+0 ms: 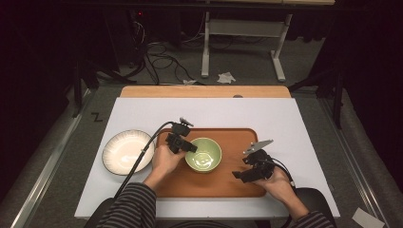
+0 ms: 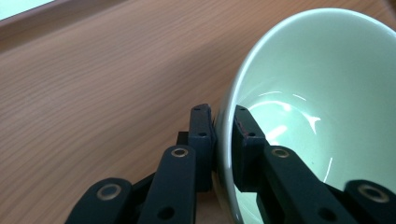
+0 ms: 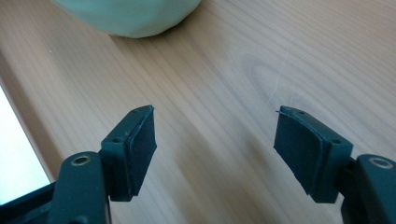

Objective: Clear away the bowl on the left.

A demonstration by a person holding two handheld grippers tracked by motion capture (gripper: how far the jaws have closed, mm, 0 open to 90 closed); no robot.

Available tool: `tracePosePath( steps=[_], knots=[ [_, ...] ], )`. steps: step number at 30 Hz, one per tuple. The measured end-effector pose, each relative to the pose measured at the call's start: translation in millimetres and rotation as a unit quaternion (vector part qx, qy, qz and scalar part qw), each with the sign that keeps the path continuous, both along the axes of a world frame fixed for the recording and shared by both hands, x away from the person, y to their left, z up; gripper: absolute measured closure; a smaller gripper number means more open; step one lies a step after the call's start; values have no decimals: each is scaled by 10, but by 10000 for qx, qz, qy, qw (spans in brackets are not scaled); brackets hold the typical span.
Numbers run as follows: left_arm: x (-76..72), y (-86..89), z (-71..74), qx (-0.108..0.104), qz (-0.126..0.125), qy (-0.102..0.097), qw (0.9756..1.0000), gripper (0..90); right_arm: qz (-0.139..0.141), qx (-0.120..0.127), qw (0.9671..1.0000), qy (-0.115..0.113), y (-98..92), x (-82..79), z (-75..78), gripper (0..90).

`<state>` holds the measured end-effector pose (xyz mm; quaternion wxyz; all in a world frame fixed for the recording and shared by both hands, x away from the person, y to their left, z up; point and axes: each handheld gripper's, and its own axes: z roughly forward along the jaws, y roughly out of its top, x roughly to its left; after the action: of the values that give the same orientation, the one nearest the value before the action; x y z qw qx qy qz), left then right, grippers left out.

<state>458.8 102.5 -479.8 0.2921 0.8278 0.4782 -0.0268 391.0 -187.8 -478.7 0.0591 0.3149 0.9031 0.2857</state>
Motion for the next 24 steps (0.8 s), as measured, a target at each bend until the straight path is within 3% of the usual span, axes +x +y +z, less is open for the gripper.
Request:
tracePosePath(
  steps=[9, 17, 24],
  knots=[
    [-10, -12, -18, -57, -11, -24, 10000, 747, 32, -10, 10000, 15, 8, -5, -4, 309],
    [-20, 2, 7, -27, 5, -187, 9998, 534, 59, -22, 10000, 37, 16, -5, -6, 308],
    [-40, 58, 99, -132, 58, -384, 9992, 449, 38, 8, 10000, 30, 6, -5, -2, 308]
  ],
)
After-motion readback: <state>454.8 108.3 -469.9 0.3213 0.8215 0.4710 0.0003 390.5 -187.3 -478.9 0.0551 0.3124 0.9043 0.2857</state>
